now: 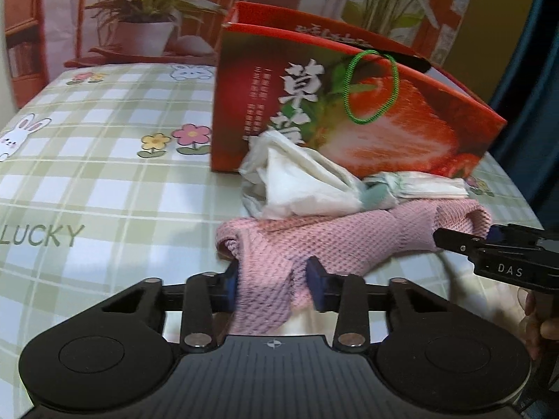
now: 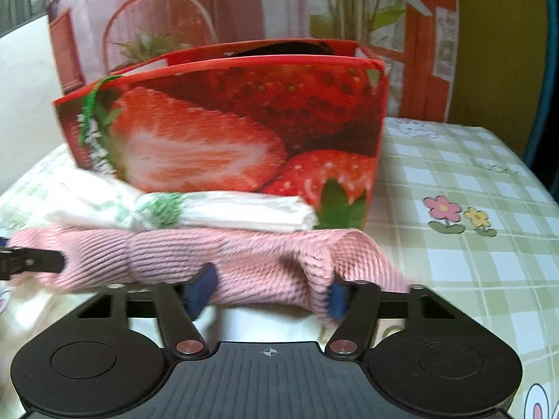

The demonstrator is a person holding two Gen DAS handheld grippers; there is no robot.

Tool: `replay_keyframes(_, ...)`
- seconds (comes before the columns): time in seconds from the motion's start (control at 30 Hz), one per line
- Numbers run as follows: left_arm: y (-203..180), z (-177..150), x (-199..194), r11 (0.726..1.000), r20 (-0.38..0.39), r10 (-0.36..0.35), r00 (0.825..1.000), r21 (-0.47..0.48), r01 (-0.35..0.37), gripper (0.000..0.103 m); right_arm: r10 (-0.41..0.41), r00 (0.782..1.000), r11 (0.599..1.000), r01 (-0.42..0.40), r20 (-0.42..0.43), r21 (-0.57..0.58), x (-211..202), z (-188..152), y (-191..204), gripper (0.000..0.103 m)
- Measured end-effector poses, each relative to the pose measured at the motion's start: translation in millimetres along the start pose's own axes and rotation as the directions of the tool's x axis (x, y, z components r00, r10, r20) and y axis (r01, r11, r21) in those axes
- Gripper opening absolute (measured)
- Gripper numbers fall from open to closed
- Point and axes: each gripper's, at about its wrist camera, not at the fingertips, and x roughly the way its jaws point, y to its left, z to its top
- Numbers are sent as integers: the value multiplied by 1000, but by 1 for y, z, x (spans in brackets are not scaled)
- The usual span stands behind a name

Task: Organize soft objects
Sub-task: 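Close both grippers on the pink towel and lift it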

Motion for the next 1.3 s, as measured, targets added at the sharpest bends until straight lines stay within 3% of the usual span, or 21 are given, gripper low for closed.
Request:
replay_keyframes(0.17, 3, -8, -4, 999, -4, -27, 1000, -20, 27, 34, 38, 999, 999, -38, -29, 3, -16, -9, 3, 25)
replay_keyframes(0.33, 14, -13, -8, 995, -3, -54, 999, -83, 53, 33, 73, 996, 997, -73, -57, 6, -31, -19, 8, 12)
replay_keyframes(0.5, 21, -18, -9, 991, 9, -66, 998, -113, 67, 33, 58, 997, 998, -59, -54, -4, -40, -19, 14, 17)
replay_keyframes(0.63, 22, -21, -9, 992, 21, -67, 998, -105, 69, 33, -10, 1000, 1000, 11, 30, -22, -48, -15, 15, 31)
replay_keyframes(0.77, 22, -22, -8, 991, 30, -71, 997, -109, 74, 33, -37, 992, 999, 37, 124, 0, -53, -10, 11, 57)
replay_keyframes(0.83, 23, -23, -9, 990, 33, -74, 997, -119, 78, 33, -30, 990, 1000, 28, 137, 13, -49, -7, 6, 61)
replay_keyframes(1.1, 22, -24, -9, 992, 36, -68, 997, -108, 71, 33, -32, 994, 993, 19, 109, 118, -15, -7, -5, 60)
replay_keyframes(1.3, 26, -24, -9, 988, 41, -82, 996, -129, 87, 33, 13, 997, 997, -18, 72, 68, -5, -13, -1, 43)
